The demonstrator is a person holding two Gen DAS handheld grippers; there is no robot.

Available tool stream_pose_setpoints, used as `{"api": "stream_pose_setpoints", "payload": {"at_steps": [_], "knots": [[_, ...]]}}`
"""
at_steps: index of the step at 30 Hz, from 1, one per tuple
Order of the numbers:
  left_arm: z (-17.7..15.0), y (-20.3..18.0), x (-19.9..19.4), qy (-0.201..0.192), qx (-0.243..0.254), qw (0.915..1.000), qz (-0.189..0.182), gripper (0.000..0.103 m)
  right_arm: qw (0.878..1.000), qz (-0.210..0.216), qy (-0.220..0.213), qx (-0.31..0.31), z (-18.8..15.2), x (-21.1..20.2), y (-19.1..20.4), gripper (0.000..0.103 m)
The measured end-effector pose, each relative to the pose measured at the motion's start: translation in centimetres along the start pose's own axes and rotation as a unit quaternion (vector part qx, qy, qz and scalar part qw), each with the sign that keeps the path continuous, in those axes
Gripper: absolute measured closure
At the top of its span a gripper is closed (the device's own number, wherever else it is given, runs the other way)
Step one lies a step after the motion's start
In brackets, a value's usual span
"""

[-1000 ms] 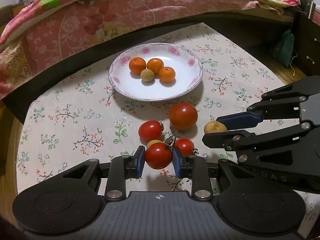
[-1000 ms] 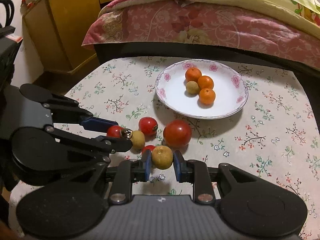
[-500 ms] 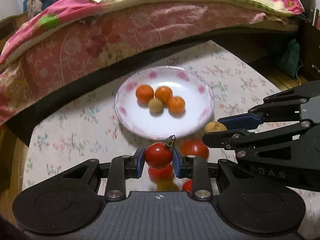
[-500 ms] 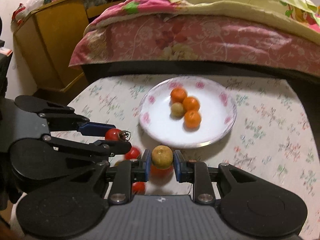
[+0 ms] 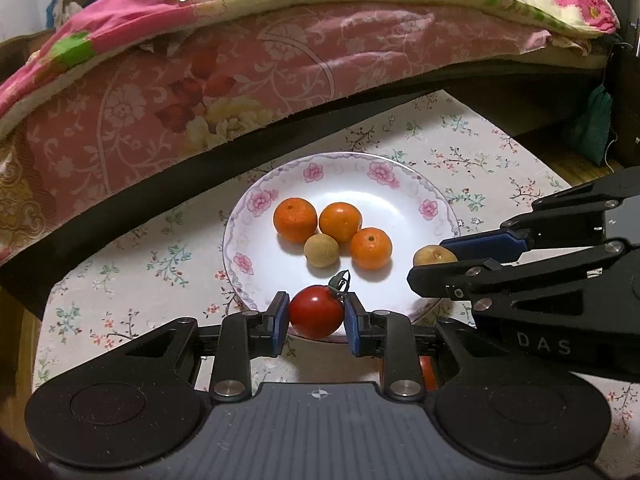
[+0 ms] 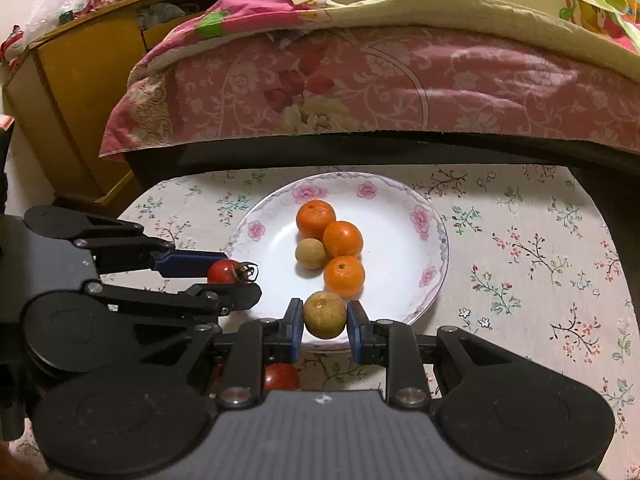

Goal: Organize fruits
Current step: 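Lift and carry both held fruits over the white plate, then open both tools over the plate to drop the fruits, then move both open tools back toward the remaining fruits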

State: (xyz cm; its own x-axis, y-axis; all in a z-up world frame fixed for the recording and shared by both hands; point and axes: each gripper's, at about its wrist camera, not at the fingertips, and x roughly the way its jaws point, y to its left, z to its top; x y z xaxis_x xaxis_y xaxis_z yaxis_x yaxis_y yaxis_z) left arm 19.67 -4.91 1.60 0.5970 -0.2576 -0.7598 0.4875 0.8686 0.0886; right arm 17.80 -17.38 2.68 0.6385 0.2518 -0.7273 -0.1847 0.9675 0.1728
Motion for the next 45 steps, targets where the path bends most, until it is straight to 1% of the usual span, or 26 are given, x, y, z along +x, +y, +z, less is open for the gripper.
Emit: {"api": "stream_pose_setpoints", "payload": {"at_steps": [6, 11, 13, 19, 22, 26, 31, 39, 45], "knots": [[0.1, 0.4, 0.6, 0.004, -0.008, 1.0000, 0.003, 0.068, 1.000, 0.008, -0.001, 0.011, 0.2, 0.7, -0.4, 0.083], [0.1, 0.3, 0.8, 0.005, -0.002, 0.9999, 0.009, 0.067, 1.000, 0.000, -0.006, 0.002, 0.1, 0.9, -0.2, 0.083], [0.1, 0.4, 0.8, 0.005, -0.005, 0.9999, 0.010, 0.063, 1.000, -0.001, -0.005, 0.002, 0.1, 0.9, -0.2, 0.083], [0.2, 0.4, 1.0, 0.007, -0.006, 0.9999, 0.014, 0.059, 1.000, -0.005, -0.009, 0.006, 0.1, 0.8, -0.4, 0.083], [0.1, 0.5, 1.0, 0.008, -0.007, 0.9998, 0.014, 0.058, 1.000, -0.004, -0.008, 0.009, 0.1, 0.8, -0.6, 0.082], [0.2, 0.7, 0.6, 0.004, -0.011, 0.9999, 0.013, 0.055, 1.000, -0.007, -0.012, 0.011, 0.1, 0.5, -0.6, 0.080], [0.3, 0.8, 0.1, -0.002, -0.015, 0.9998, 0.013, 0.054, 1.000, -0.003, -0.020, 0.012, 0.2, -0.1, -0.4, 0.080], [-0.1, 1.0, -0.7, 0.002, -0.023, 0.9997, 0.012, 0.054, 1.000, 0.006, -0.016, 0.011, 0.0, -0.7, 0.3, 0.080], [-1.3, 0.9, -1.8, 0.008, -0.021, 0.9997, 0.007, 0.049, 1.000, 0.020, -0.007, 0.018, -0.7, -1.2, 0.8, 0.080]]}}
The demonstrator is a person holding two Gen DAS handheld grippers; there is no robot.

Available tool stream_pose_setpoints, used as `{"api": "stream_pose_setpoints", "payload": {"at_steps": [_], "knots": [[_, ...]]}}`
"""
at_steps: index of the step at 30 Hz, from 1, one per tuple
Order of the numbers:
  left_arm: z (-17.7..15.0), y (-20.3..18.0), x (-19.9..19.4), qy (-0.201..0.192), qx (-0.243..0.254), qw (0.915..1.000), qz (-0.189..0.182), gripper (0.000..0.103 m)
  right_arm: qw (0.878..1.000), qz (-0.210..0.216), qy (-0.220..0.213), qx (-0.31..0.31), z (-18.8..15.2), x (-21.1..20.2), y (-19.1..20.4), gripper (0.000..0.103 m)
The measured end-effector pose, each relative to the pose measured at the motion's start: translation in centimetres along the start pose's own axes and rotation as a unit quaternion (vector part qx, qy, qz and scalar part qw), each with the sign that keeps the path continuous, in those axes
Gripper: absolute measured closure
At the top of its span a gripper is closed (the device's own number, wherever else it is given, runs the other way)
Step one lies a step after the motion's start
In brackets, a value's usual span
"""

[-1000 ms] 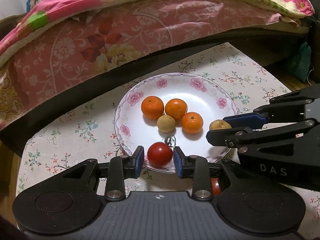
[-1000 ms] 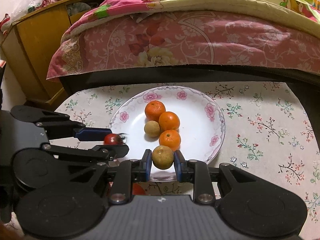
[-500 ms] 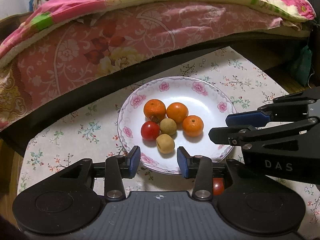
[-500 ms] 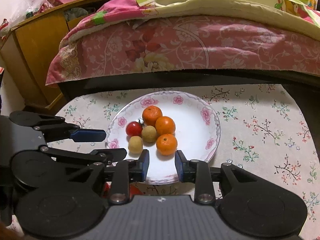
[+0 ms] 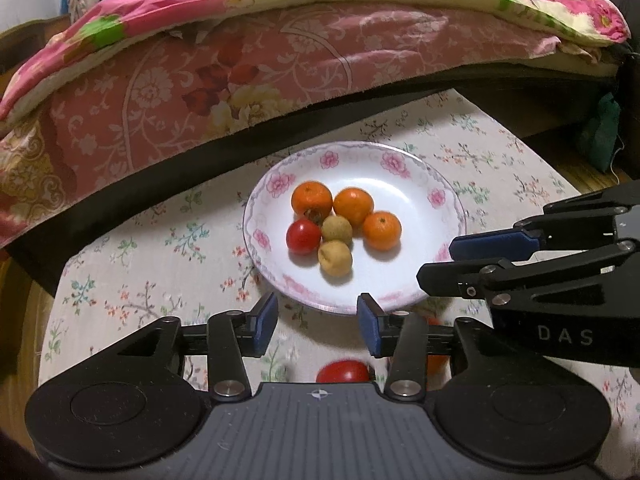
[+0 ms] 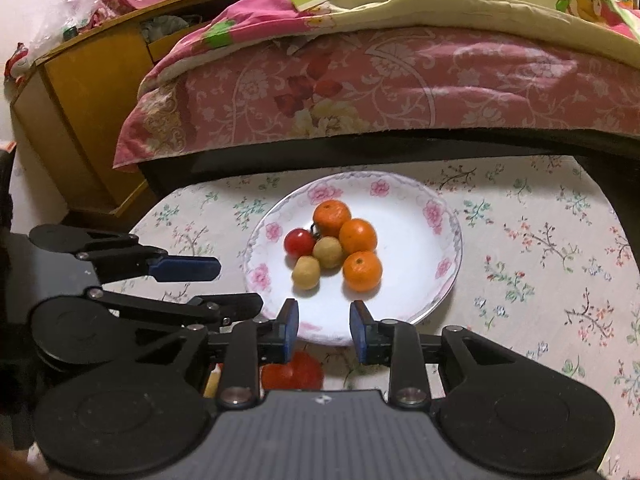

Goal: Organize fruits
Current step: 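Move both open tools back toward the remaining fruits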

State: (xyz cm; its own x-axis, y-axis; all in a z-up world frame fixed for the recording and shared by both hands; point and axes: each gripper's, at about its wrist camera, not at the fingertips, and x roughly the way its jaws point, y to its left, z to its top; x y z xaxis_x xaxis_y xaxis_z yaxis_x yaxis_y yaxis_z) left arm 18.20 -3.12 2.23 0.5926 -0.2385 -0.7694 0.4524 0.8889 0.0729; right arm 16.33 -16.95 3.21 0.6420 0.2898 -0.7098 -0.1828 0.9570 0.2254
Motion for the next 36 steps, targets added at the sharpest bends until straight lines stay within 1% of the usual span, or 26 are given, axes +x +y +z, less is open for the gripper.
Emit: {"api": "stream_pose_setpoints", "payload": {"at_steps": [6, 10, 15, 20, 26, 31, 36], "knots": [[-1.5, -0.5, -1.7, 0.007, 0.011, 0.9999, -0.006, 0.048, 1.000, 0.004, 0.015, -0.027, -1.8, -1.3, 1.3, 0.080], [-2.8, -0.6, -3.2, 0.014, 0.014, 0.9997, -0.010, 0.044, 0.999, 0.014, 0.019, -0.034, -2.6, -2.2, 2.2, 0.080], [-4.7, 0.0, -4.2, 0.036, 0.017, 0.9991, -0.014, 0.042, 0.998, 0.029, 0.031, -0.049, -4.0, -3.0, 3.6, 0.080], [-6.4, 0.6, -4.3, 0.054, 0.020, 0.9982, -0.015, 0.042, 0.995, 0.040, 0.063, -0.069, -5.1, -1.6, 4.8, 0.080], [-6.8, 1.4, -4.2, 0.059, 0.012, 0.9979, -0.024, 0.042, 0.992, 0.048, 0.088, -0.071, -5.7, 0.3, 5.0, 0.080], [-6.9, 1.2, -3.9, 0.064, 0.019, 0.9974, -0.025, 0.042, 0.992, 0.035, 0.085, -0.083, -5.6, 1.4, 5.2, 0.080], [-6.8, 1.1, -3.4, 0.067, 0.020, 0.9971, -0.028, 0.041, 0.993, 0.036, 0.084, -0.081, -5.4, 2.3, 4.8, 0.080]]}}
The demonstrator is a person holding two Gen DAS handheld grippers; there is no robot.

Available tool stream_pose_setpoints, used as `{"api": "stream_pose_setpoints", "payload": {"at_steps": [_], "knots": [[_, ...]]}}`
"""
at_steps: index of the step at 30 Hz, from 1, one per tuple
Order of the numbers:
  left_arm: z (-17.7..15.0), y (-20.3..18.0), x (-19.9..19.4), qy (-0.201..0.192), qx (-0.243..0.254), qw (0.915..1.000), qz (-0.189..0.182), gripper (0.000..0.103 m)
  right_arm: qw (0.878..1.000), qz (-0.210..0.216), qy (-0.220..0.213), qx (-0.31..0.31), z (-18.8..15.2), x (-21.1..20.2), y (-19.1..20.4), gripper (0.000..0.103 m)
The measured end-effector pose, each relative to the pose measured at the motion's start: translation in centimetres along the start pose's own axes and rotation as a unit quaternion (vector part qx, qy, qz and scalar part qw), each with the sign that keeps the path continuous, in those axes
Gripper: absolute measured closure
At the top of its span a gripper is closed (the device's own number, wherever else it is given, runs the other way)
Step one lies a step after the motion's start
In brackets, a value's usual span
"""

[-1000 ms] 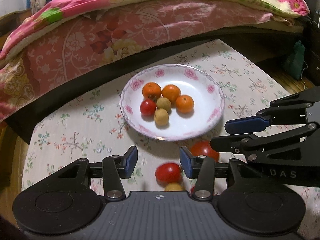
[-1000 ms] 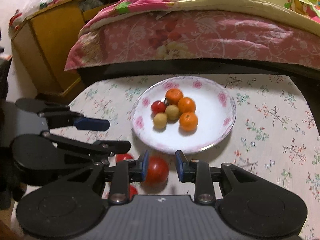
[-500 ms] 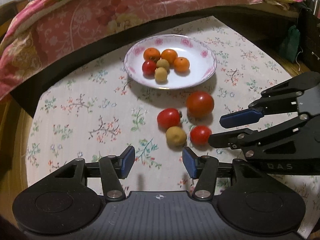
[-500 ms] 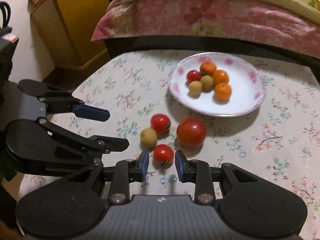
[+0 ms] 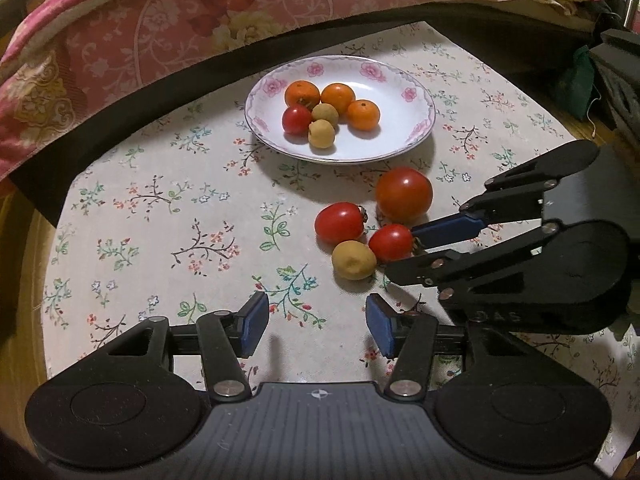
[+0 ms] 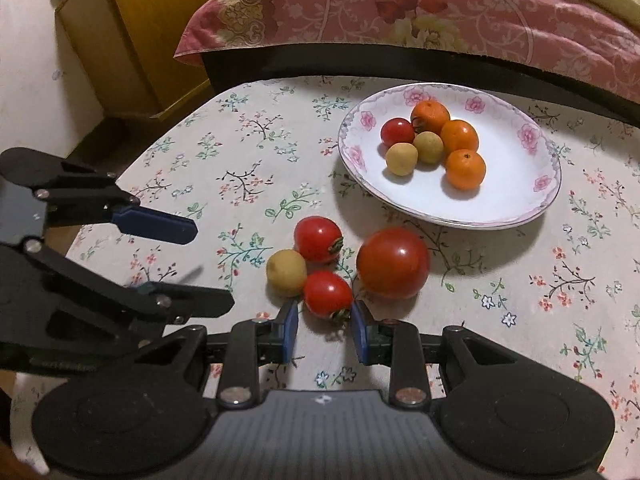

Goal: Organize fruits
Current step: 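Move both open tools back toward the remaining fruits, then grasp a red cherry tomato with the right tool while the left tool grasps a yellow-brown fruit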

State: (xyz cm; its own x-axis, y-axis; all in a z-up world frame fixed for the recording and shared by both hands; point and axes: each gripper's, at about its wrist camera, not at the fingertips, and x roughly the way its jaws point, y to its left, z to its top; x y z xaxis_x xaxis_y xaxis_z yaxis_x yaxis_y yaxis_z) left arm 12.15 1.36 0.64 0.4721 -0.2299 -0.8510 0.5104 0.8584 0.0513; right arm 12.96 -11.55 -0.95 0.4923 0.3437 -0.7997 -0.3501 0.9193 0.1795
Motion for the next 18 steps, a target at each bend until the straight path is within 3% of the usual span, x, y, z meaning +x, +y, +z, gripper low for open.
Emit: {"api": "stream_pose_setpoints", "payload": {"at_steps": [9, 18], "knots": [[0.13, -0.03, 0.29, 0.003, 0.003, 1.0000, -0.006, 0.040, 1.000, 0.009, 0.000, 0.010, 0.41, 0.61, -0.55, 0.080], [-0.13, 0.25, 0.36, 0.007, 0.000, 0.9999, -0.009, 0.039, 1.000, 0.005, -0.006, -0.003, 0.39, 0.64, -0.04, 0.071]]}}
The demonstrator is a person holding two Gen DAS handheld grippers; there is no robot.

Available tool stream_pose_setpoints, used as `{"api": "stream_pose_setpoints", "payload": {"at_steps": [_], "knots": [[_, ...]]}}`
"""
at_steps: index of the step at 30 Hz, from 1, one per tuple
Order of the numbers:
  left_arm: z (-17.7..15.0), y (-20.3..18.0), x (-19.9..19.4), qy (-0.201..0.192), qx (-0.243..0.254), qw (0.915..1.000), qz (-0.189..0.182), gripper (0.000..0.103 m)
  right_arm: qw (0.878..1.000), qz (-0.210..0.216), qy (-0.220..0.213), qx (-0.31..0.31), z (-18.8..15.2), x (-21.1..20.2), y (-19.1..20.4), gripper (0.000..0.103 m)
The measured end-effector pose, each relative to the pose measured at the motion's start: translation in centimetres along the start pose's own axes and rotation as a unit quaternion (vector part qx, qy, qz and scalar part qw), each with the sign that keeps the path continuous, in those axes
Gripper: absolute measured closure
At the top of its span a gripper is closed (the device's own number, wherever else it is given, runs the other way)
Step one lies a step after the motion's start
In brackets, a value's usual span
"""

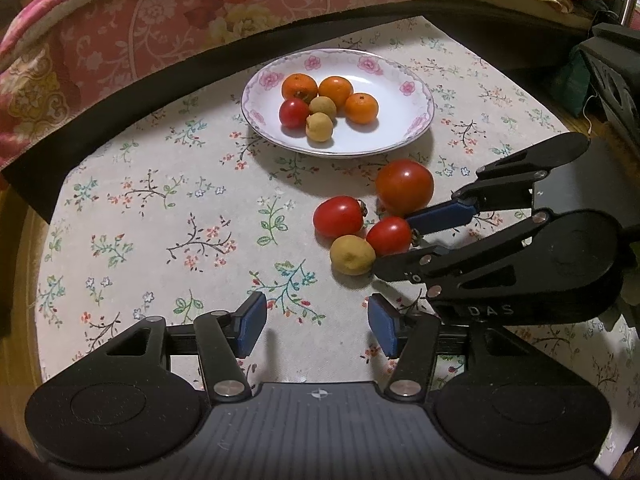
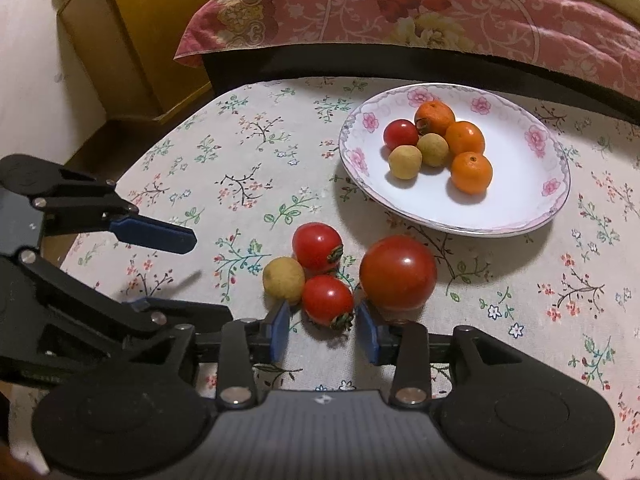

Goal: Organize fruits
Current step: 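Grasp a red cherry tomato with the right tool while the left tool grasps a yellow-brown fruit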

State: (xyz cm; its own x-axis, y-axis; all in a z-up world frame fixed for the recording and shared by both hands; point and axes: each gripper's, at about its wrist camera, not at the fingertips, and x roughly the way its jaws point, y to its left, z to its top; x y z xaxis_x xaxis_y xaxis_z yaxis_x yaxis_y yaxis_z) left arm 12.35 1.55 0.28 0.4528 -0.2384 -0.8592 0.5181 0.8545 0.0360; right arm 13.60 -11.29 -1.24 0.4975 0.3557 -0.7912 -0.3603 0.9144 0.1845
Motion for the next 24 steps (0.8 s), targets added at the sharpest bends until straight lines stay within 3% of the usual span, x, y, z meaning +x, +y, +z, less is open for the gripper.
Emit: {"api": "stream_pose_setpoints", "payload": {"at_steps": [6, 10, 19, 24], "knots": [[0.0, 0.1, 0.0, 0.003, 0.000, 1.0000, -0.001, 0.038, 1.000, 0.003, -0.006, -0.010, -0.1, 0.1, 0.2, 0.071], [0.1, 0.1, 0.1, 0.003, -0.001, 1.0000, -0.002, 0.038, 0.999, -0.010, 0.006, -0.030, -0.1, -0.2, 0.8, 0.081], [1.3, -1.3, 1.8, 0.005, -0.009, 0.9995, -0.029, 0.041, 1.000, -0.014, 0.013, 0.012, -1.3, -2.7, -1.2, 0.081], [1.9, -1.9, 3.3, 0.005, -0.011, 0.9998, -0.017, 0.042, 1.000, -0.014, 0.013, 0.023, -1.8, -3.1, -2.1, 0.081]]}}
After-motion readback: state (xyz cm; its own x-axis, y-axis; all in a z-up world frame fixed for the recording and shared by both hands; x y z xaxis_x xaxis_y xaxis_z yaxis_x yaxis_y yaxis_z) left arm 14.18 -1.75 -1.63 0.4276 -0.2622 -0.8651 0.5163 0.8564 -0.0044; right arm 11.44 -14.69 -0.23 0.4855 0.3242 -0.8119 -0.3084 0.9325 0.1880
